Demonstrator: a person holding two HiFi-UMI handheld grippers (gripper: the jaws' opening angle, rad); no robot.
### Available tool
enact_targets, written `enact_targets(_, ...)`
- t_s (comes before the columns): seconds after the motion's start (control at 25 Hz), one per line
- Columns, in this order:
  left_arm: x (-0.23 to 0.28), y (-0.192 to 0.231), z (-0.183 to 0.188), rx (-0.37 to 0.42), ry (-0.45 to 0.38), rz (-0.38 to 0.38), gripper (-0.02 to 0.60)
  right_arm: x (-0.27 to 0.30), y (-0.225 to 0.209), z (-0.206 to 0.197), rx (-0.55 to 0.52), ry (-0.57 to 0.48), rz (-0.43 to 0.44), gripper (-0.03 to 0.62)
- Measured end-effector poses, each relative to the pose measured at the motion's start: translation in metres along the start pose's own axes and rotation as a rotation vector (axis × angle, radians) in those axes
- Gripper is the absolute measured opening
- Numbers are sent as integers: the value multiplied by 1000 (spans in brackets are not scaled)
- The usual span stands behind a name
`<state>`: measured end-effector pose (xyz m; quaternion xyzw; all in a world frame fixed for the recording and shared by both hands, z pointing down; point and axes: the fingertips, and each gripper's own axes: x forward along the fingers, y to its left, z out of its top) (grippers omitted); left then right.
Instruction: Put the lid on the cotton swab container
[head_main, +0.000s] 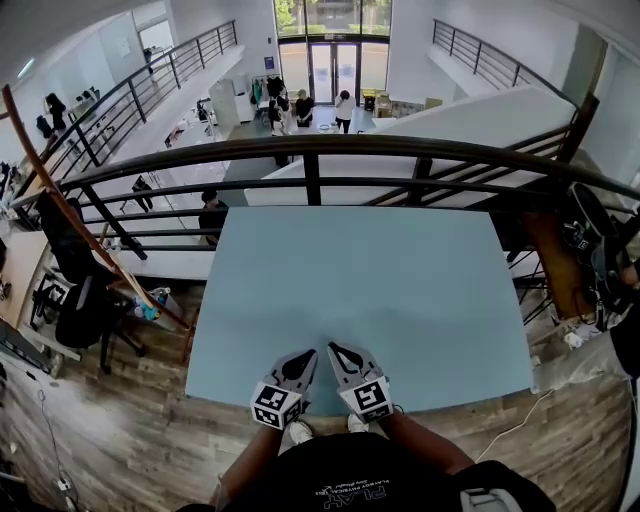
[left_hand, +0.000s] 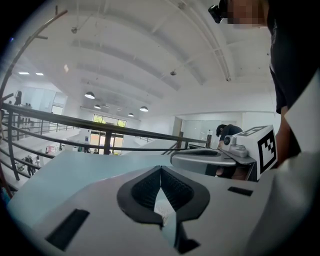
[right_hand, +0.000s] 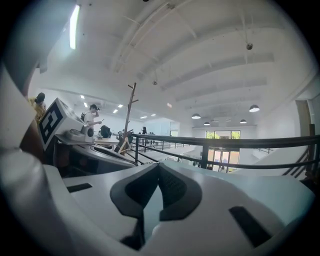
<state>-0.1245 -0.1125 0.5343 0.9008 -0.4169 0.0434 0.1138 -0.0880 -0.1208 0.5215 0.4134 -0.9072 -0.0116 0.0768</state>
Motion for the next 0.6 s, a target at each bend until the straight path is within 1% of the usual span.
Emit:
enact_targets(0.08,0,-3,2,9,-5,-10,11,0,-1,-1,1,5,-2,18)
enact_targets(0.28,6,-6,1,14,2,-7,11,0,-9,-4,7,7,-2,18)
enact_targets(0.44,5,-1,-2,11,6,-4,11,4,-7,-7,12,14,-4,18)
enact_targets(0.6,11,3,0,8,7,-2,11,7,-15,-7,10,26,-10,18)
